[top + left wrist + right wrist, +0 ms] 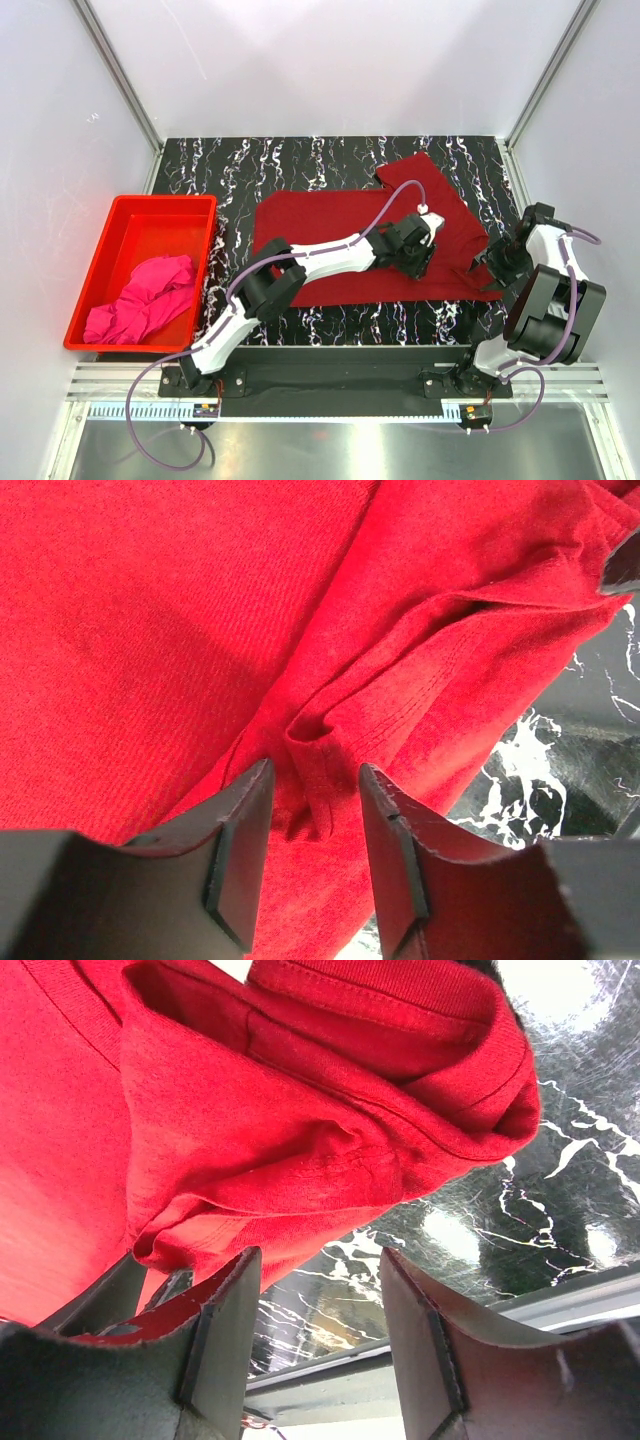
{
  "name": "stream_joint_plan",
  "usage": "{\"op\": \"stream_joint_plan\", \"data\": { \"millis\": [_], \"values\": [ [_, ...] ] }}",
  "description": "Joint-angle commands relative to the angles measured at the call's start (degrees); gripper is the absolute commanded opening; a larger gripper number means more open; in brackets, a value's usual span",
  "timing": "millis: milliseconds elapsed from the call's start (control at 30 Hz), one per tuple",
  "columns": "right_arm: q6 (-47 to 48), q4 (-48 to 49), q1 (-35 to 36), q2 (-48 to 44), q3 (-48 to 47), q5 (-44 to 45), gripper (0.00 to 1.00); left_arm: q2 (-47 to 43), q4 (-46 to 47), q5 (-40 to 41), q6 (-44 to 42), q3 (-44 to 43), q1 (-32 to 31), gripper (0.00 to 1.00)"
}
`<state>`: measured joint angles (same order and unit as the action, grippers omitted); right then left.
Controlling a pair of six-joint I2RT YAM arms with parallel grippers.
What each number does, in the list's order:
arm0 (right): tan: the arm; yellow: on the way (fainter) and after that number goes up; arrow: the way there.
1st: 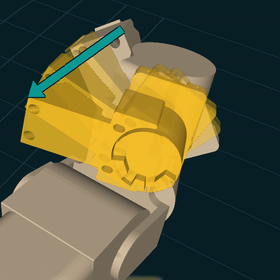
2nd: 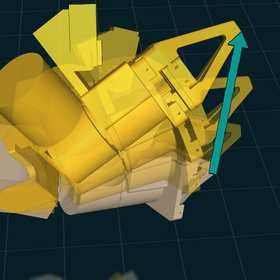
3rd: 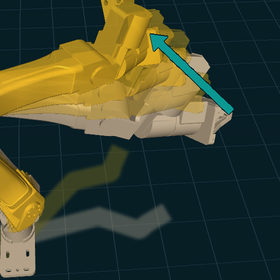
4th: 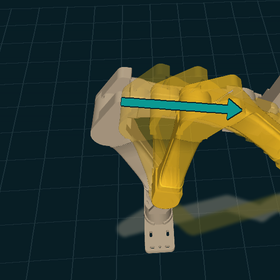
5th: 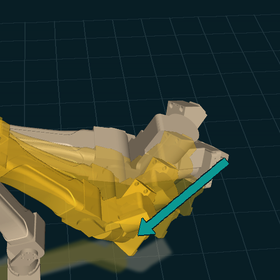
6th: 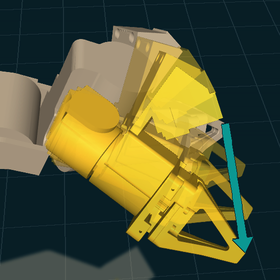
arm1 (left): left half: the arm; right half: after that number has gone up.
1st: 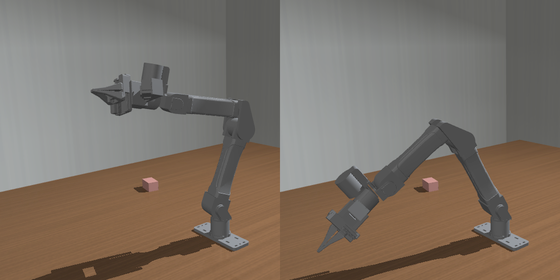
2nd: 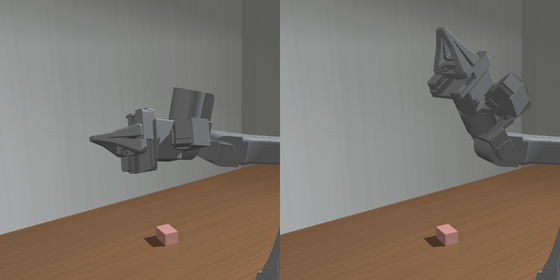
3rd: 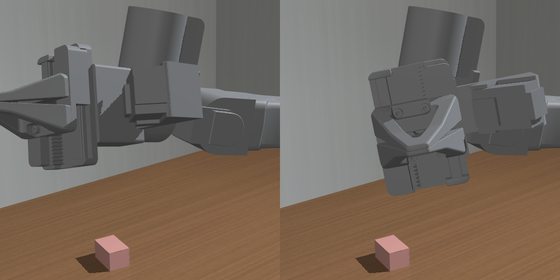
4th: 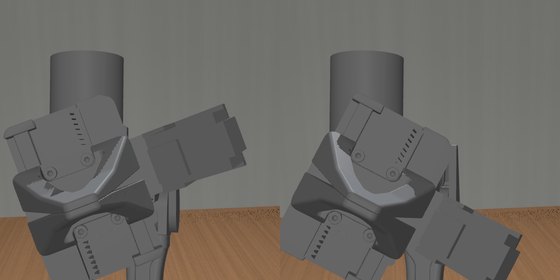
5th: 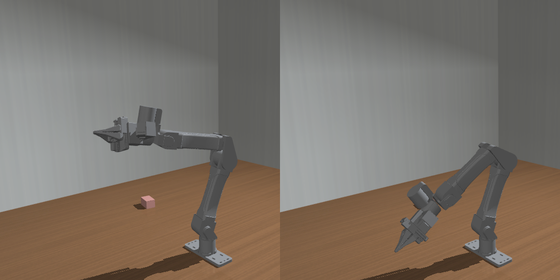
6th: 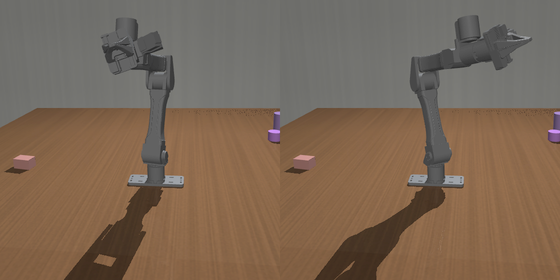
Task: Fold and stack the t-shirts
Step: Fold the tshirt
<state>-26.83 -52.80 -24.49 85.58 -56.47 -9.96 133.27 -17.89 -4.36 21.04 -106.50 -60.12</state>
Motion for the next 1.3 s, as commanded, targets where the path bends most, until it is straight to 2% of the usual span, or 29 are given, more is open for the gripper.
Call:
{"op": "stream_joint_plan", "data": {
  "millis": [0, 100, 400, 433, 533, 800, 1267],
  "values": [
    [-1.56, -0.11, 0.23, 0.11, -0.13, 0.46, 0.58, 0.41, 2.42, -0.91, 0.14, -3.54, -0.35, 0.42],
    [-1.39, -0.55, 0.23, 0.2, -0.22, 1.51, 0.57, 0.5, 2.42, -0.83, 0.23, -3.63, -0.35, 0.38],
    [-4.28, 0.41, -3.8, 2.22, 3.38, -1.11, 0.57, 1.2, 3.56, -1.97, 1.02, -3.54, -0.35, 0.37],
    [-4.28, 0.33, -4.25, 2.31, 3.47, -1.03, 0.57, 1.29, 3.65, -2.14, 1.11, -3.54, -0.35, 0.35],
    [-5.07, 0.41, -6.87, 1.09, 4.34, -1.12, 0.57, 1.11, 3.74, -1.97, 1.02, -3.54, -0.35, 0.17],
    [-5.6, 4.0, -9.7, 2.22, 6.37, -3.31, 0.57, -0.73, 3.83, -1.7, 1.02, -3.8, -0.35, 0.03],
    [-6.13, 6.74, -9.96, 3.19, 4.7, -6.31, 0.5, -1.96, 4.27, -3.11, 1.2, -3.54, -0.35, 0.0]
  ]
}}
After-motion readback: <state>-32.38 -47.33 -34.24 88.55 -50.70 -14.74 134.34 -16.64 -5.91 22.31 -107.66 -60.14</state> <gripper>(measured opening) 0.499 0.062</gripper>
